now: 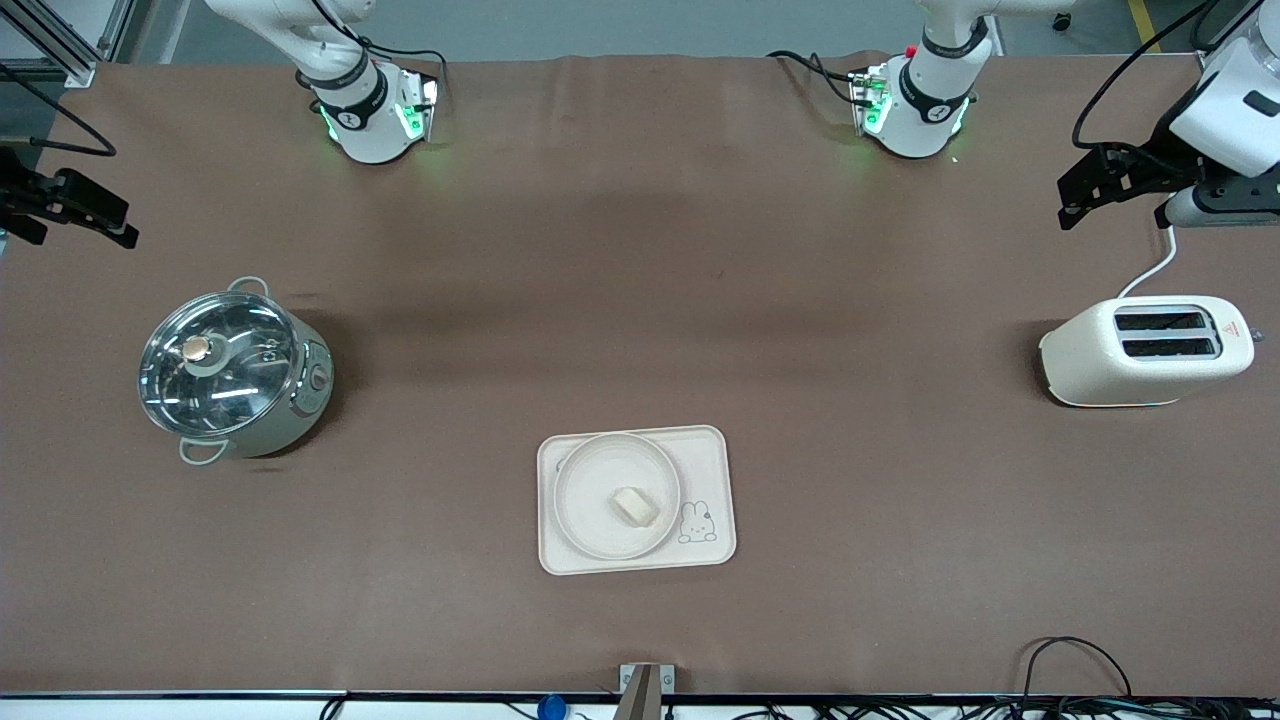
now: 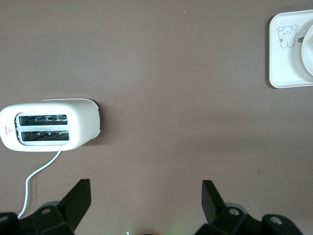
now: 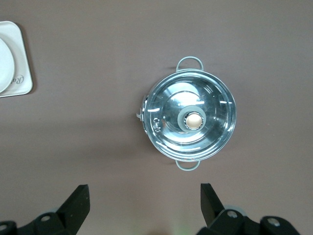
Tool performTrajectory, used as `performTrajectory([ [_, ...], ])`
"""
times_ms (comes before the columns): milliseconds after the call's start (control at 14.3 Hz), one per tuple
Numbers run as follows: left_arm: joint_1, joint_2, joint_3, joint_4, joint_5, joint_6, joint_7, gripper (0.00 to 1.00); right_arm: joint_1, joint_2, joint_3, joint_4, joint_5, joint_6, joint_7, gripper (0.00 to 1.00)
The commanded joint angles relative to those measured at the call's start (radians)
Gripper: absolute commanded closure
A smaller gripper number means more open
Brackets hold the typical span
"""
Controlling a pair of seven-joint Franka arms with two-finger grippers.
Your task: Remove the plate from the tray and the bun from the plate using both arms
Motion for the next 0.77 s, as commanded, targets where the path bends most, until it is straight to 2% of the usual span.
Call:
performTrajectory([
  [0,0.002,0.014,-0.002,0.029,-0.004,-0.015,0.015,0.0,-0.024,-0.009,0.017,-0.006,0.024,-0.003,-0.001,0.0],
  [279,0.002,0.017,-0.002,0.029,-0.004,-0.015,0.013,0.0,-0.012,-0.006,0.021,-0.004,0.038,0.014,0.0,0.0],
  [488,0.003,0.034,-0.002,0.052,-0.004,-0.015,0.015,0.0,-0.003,0.014,0.021,-0.004,0.17,0.034,-0.001,0.0],
  [698,0.002,0.034,-0.002,0.05,-0.004,-0.015,0.013,0.0,0.083,0.103,0.023,0.002,0.176,0.129,0.026,0.0],
])
